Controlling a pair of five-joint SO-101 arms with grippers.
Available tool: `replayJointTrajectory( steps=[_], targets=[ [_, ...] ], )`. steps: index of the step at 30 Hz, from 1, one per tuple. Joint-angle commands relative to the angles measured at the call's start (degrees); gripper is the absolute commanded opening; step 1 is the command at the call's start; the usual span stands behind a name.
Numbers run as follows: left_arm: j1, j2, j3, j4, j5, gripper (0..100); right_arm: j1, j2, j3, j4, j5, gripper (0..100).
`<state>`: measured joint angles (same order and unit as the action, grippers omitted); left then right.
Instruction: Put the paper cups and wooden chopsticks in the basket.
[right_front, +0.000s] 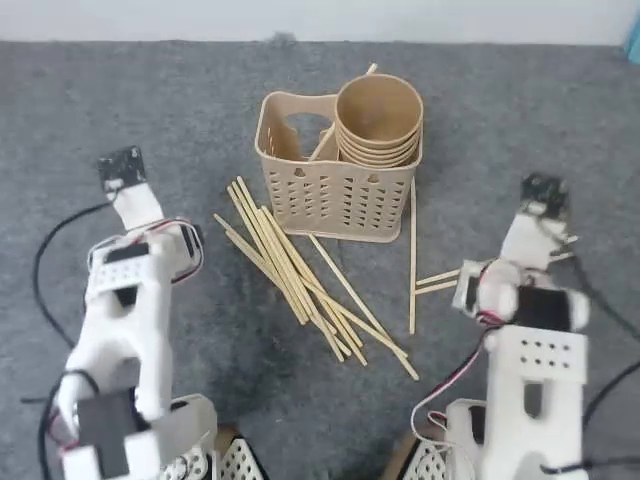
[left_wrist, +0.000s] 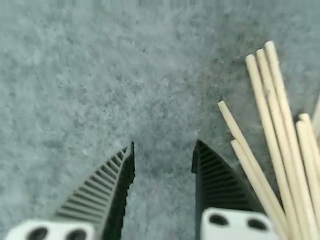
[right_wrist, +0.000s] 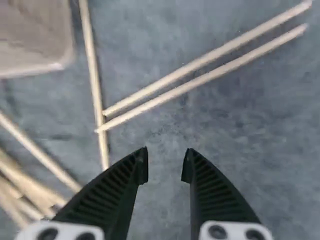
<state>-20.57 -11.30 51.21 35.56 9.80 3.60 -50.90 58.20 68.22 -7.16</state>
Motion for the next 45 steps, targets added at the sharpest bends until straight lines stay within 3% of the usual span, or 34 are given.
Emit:
replayJointTrajectory(
  steps=[1,7,17,22,27,32,36,45],
  targets=[
    [-0.26,1.49,-4.88,2.11,0.88,19,-0.75,-0.31,11.69,-14.64,1.32,11.8],
    [1.76,1.49,-5.85,3.34,1.05,19,-1.89,-0.31,14.95,-20.09,1.49,12.0],
    [8.44,14.59,-27.74,20.75,15.74,19,-2.59,-0.31,16.09,-20.53,4.57,11.8],
    [8.88,24.53,-38.9,24.97,21.54,18,-2.59,-0.31,16.09,-20.62,4.57,11.8],
    [9.05,32.88,-41.8,24.79,25.76,18,-2.59,-0.31,16.09,-20.62,4.57,11.8],
    [9.05,35.25,-44.79,27.96,26.55,15,-2.59,-0.31,15.91,-20.79,4.57,11.8],
    [9.67,35.25,-44.79,27.52,26.55,0,-2.33,-0.31,16.18,-22.29,4.4,11.8],
    [9.85,34.02,-45.23,29.27,26.46,1,-2.15,-0.22,16.18,-22.29,4.31,11.8]
  ],
)
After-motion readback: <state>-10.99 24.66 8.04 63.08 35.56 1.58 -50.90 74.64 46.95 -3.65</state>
